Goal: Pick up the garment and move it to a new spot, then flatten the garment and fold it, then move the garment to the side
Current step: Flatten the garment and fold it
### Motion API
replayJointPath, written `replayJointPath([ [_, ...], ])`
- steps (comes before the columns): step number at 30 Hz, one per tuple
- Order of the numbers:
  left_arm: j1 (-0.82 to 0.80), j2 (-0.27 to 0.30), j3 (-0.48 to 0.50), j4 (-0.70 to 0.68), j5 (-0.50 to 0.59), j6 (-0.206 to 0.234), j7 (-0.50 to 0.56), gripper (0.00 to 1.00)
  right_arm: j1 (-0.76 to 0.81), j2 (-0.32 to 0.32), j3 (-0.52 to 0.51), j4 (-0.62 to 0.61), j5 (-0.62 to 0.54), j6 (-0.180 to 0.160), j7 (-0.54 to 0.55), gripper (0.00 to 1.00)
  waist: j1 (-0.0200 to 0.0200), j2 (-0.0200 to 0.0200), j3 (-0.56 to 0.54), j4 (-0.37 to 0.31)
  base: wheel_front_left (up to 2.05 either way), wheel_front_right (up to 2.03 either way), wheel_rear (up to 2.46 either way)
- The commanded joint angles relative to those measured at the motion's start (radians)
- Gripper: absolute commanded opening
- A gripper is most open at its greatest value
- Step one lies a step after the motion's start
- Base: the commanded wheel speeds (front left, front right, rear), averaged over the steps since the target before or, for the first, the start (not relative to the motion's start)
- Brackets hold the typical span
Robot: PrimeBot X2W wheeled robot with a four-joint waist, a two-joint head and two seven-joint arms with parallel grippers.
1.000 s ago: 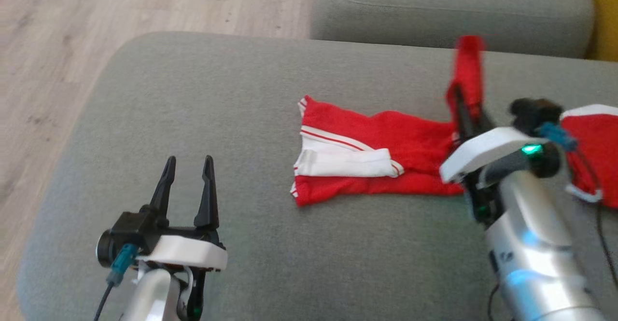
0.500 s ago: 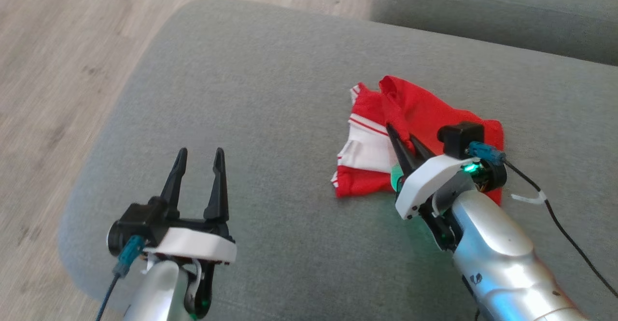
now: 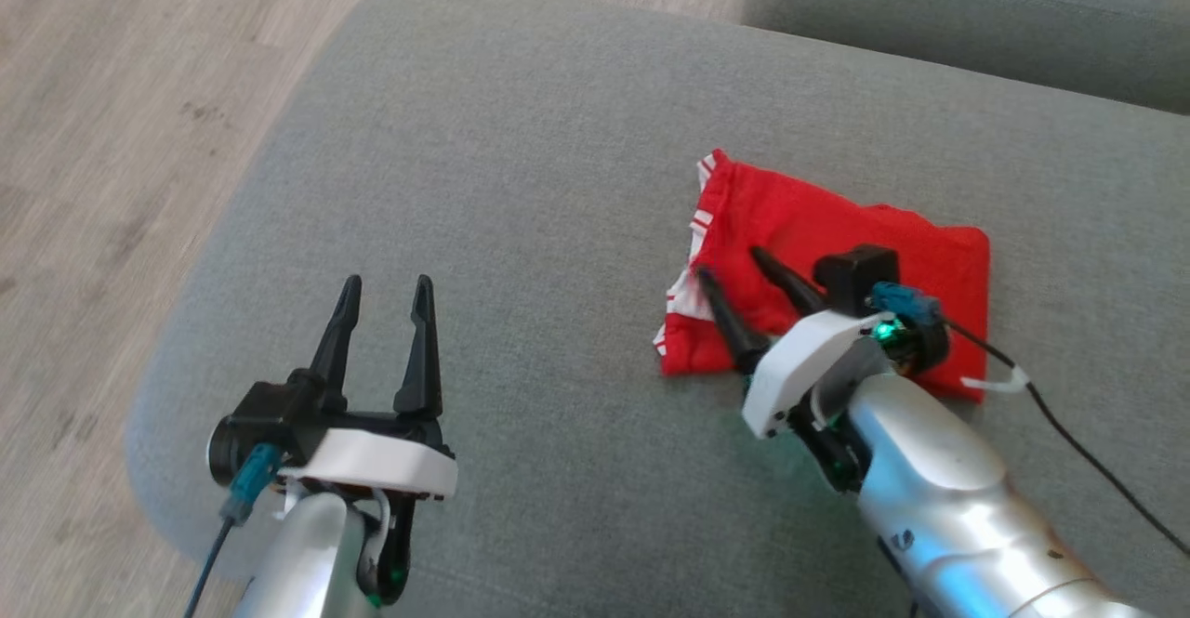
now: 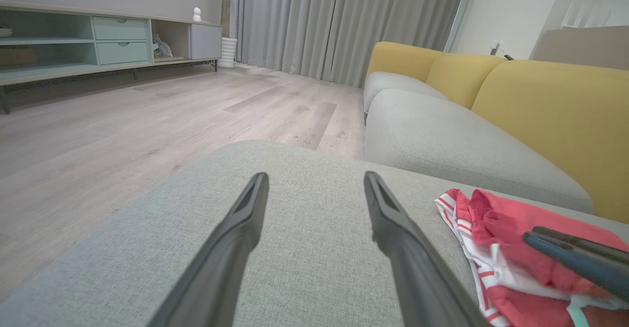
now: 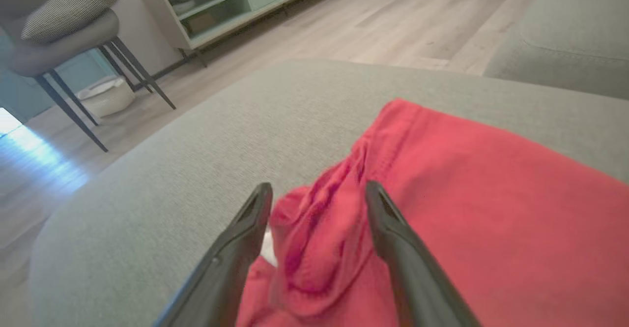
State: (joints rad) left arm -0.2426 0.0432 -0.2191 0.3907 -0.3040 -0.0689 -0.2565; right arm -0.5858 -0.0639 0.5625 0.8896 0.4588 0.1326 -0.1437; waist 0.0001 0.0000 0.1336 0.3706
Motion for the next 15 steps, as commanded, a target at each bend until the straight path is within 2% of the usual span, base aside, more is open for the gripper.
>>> replayJointPath([
  [1,-0.043,0.007,0.041,-0.024,0.002,0.007,-0.005,1.00,-0.032,0.014,0.034,-0.038,0.019,-0.002,-0.019,1.00,-0.0001,0.0000,-0.008,-0.010,0.00,0.00,0.00],
  [4,-0.037,0.007,0.054,-0.024,0.012,0.007,-0.005,1.00,-0.052,0.014,0.027,-0.046,0.046,-0.002,-0.069,1.00,-0.0001,0.0000,-0.031,-0.045,0.00,0.00,0.00],
  [8,-0.028,0.007,0.070,-0.031,0.025,0.005,-0.005,1.00,-0.069,0.014,-0.052,-0.036,0.020,-0.002,-0.109,1.00,-0.0001,0.0000,-0.054,-0.090,0.00,0.00,0.00],
  [11,-0.021,0.009,0.087,-0.040,0.033,0.005,-0.005,1.00,-0.081,0.014,-0.181,-0.030,-0.111,-0.002,-0.117,1.00,-0.0001,0.0000,-0.065,-0.132,0.00,0.00,0.00],
  [15,-0.013,0.012,0.111,-0.057,0.041,0.006,-0.005,1.00,-0.010,0.014,-0.378,-0.157,-0.281,-0.002,-0.118,1.00,-0.0001,0.0000,-0.065,-0.185,0.00,0.00,0.00],
])
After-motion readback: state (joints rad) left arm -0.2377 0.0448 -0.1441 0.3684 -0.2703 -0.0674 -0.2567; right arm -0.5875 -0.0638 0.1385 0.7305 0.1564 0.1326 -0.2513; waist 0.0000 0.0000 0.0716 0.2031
